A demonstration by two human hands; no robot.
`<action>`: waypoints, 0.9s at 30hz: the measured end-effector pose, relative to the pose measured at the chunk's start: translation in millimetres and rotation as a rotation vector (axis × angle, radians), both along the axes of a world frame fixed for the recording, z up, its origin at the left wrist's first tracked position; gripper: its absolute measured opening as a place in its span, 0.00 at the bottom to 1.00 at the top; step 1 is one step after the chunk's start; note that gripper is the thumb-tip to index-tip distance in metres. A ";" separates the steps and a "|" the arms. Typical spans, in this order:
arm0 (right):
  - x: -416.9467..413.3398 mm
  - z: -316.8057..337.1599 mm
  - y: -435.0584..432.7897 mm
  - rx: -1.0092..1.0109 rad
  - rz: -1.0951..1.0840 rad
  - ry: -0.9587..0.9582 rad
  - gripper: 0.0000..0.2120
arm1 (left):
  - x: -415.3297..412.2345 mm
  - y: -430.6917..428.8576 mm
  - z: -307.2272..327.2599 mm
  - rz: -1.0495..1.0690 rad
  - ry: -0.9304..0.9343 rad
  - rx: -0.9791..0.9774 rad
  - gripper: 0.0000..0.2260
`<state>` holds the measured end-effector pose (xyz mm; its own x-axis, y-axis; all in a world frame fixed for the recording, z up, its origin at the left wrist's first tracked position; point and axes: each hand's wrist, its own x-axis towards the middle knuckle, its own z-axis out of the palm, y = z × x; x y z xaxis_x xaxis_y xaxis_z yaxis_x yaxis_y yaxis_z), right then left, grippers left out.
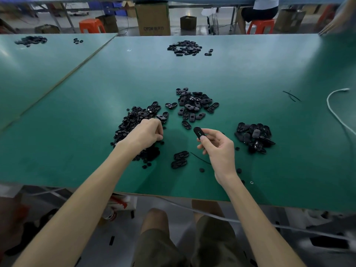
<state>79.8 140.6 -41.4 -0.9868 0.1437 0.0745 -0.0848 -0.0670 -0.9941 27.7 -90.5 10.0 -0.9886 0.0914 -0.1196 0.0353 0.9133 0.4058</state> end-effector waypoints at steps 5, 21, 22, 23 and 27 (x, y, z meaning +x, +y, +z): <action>-1.2 -0.1 -1.3 0.005 -0.008 -0.003 0.09 | -1.4 -2.4 0.2 0.028 0.007 -0.001 0.03; -1.6 0.8 -1.8 0.009 0.001 -0.013 0.08 | 0.1 2.6 -3.3 -0.027 0.085 -0.004 0.04; -1.7 0.8 -1.6 0.009 0.002 -0.012 0.08 | 0.2 3.4 -3.0 -0.025 0.090 -0.010 0.05; -1.6 0.9 -1.4 0.009 0.003 -0.012 0.08 | 0.8 4.5 -2.8 -0.020 0.092 -0.007 0.05; -2.0 0.9 -1.1 -0.004 -0.001 -0.010 0.07 | 6.3 15.0 -0.1 0.020 0.077 0.184 0.05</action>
<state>77.8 139.5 -40.6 -0.9874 0.1446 0.0641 -0.0750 -0.0713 -0.9946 34.1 -75.5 9.9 -0.9961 0.0847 -0.0263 0.0553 0.8246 0.5631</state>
